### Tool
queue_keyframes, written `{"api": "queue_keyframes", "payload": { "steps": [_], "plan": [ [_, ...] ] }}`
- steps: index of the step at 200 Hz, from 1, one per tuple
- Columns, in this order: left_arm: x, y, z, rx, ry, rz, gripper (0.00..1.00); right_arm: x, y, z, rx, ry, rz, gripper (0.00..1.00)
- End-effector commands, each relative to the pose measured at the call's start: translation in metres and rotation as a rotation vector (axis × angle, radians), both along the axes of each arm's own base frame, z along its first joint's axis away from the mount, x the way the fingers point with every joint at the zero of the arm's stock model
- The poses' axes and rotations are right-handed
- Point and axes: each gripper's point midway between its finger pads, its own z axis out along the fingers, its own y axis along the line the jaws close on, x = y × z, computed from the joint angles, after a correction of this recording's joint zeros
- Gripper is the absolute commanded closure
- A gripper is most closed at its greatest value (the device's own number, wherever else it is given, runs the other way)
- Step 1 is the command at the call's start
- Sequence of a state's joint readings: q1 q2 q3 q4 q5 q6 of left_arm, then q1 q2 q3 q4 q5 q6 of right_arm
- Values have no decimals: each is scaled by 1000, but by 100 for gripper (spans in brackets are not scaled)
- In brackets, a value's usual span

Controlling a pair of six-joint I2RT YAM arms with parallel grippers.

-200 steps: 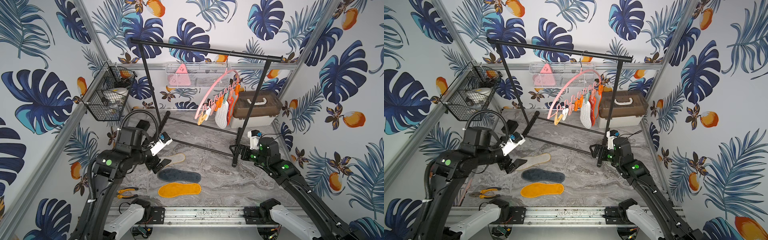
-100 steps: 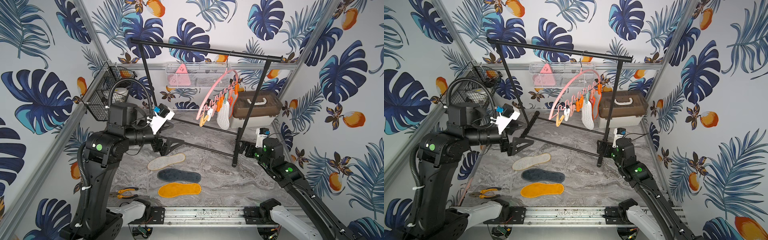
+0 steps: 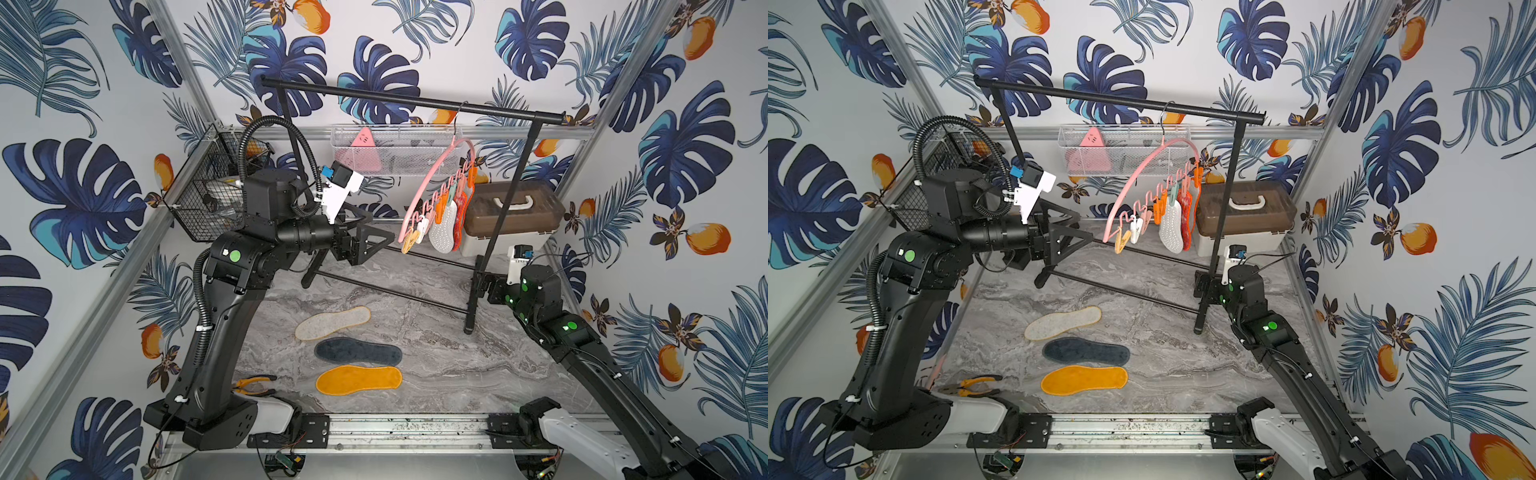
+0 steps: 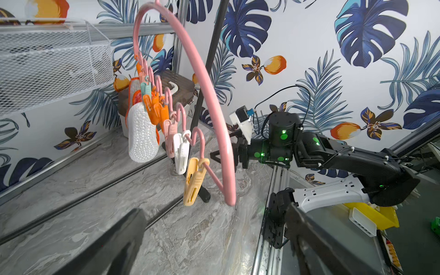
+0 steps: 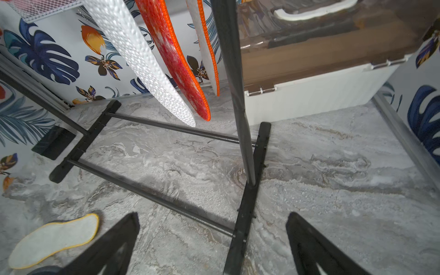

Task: Take the shoe insoles off the hanger
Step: Remove the insole from the hanger.

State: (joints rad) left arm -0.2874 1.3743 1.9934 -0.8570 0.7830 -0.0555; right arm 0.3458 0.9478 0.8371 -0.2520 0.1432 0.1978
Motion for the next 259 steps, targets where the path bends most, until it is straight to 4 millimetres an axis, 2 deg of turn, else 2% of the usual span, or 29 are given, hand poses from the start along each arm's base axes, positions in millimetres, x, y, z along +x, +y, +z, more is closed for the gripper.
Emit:
{"api": "queue_keyframes", "payload": {
  "steps": [1,19,48,62,80,110,120,153,168,200,227,237,240,259],
  "plan": [
    [4,5,1,31,-41,33,1,17,19,30,-35,-181,139,0],
    [1,9,-8,71,-48,46,1,27,20,30,-11,-220,189,3],
    [-17,13,-29,142,-42,1,1,47,16,30,23,-242,168,4],
    [-26,14,-46,175,-25,-28,1,43,25,38,50,-262,220,5],
    [-22,16,-80,226,35,-30,1,28,36,50,81,-318,303,5],
    [-9,14,-134,287,118,-43,1,14,22,59,8,-355,259,4],
    [-2,12,-148,288,149,-43,1,10,24,62,-23,-344,288,4],
    [34,2,-185,274,163,-25,1,-21,72,74,35,-413,613,5],
    [45,-8,-201,268,117,-83,1,-23,84,73,57,-445,679,7],
    [75,-26,-227,267,-30,-161,1,-4,86,69,39,-426,640,10],
    [102,-50,-245,306,-160,-209,1,-5,85,72,33,-436,631,10],
    [113,-59,-253,293,-147,-229,1,-7,84,73,33,-435,621,10],
    [116,-61,-249,281,-156,-236,1,-7,83,73,33,-434,616,10],
    [135,-76,-256,228,-143,-274,1,-10,77,73,31,-427,582,10]
  ]
}}
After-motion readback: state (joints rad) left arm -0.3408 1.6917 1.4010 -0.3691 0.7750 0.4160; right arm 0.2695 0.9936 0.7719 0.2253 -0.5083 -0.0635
